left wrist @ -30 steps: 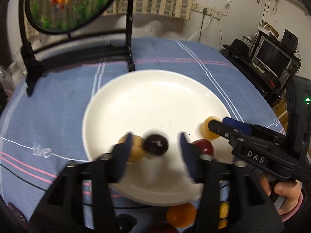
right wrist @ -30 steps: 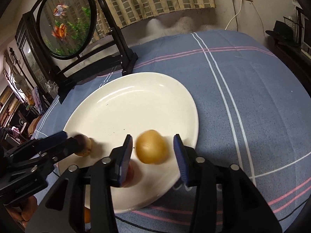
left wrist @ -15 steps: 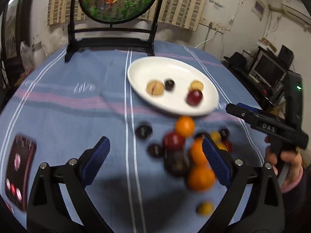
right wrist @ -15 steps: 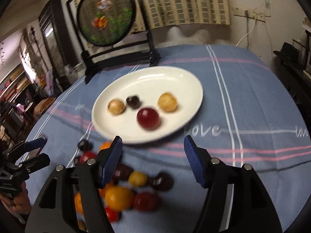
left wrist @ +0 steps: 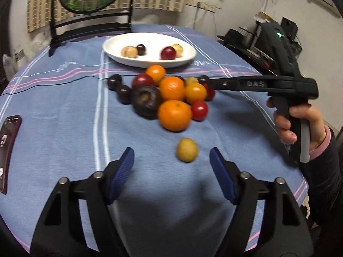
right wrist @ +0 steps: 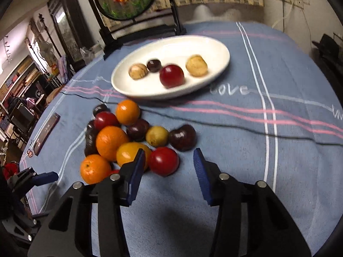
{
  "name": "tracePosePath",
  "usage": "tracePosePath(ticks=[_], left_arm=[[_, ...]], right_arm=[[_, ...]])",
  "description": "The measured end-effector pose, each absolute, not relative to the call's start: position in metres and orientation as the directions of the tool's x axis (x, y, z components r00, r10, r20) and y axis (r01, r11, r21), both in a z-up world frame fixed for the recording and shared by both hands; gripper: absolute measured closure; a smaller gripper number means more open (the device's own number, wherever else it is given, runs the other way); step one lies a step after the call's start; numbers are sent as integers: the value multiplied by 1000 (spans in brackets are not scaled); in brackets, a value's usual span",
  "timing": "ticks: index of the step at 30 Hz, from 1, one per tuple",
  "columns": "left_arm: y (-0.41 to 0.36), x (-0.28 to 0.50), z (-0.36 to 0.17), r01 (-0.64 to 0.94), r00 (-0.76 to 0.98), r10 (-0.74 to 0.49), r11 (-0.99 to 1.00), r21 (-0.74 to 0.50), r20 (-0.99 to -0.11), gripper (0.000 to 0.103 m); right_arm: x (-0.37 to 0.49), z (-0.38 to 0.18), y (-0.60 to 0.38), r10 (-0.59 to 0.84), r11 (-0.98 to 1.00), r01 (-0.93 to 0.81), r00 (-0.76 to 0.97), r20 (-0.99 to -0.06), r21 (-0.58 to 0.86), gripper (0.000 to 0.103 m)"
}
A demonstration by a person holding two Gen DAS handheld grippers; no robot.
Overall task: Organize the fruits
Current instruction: 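Grasp the small yellow plum with the left tool while the right tool grasps a red fruit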
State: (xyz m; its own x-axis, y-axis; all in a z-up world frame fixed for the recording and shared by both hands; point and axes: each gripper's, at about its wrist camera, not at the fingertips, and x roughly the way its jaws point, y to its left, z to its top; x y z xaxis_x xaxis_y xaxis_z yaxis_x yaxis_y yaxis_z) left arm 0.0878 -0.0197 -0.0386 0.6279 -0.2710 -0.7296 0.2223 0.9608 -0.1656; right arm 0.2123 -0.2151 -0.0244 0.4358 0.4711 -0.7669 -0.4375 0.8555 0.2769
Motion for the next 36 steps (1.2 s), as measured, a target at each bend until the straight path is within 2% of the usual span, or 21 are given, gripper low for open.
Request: tracePosePath(ticks=[5,9,17,19,22,29,36], left_arm=[[-29,100,-49,238,588,-282,956,-171,-758,49],[-37,106,-53,251,569,-289,953,-172,-770,59],[-49,112,-58,277,549,-278,950,-142,-788,62],[-50,112,-58,276,551,-271,952,-135,-790,65],[-48,113,-59,261,558,-258,957,-128,-789,77],[-39,111,-53,270,565,-304,946,-176,-767,78],[-12,139,-16,252,639,-319,947,-201,-700,77]], right_arm=[[209,-29,-215,489,843,-445,401,-775,302,56],[210,-32,-211,486,842,-450,392,-781,298,65],[213,-37,-207,485,840,-455,385,-785,296,65],[212,-37,-204,482,838,-467,389,-785,283,69],[209,-36,-200,464,842,-479,408,-786,249,72],[207,-25,-210,529,819,-474,406,-745,323,72],[210,2,-213,582,803,-484,505,-638,349,72]])
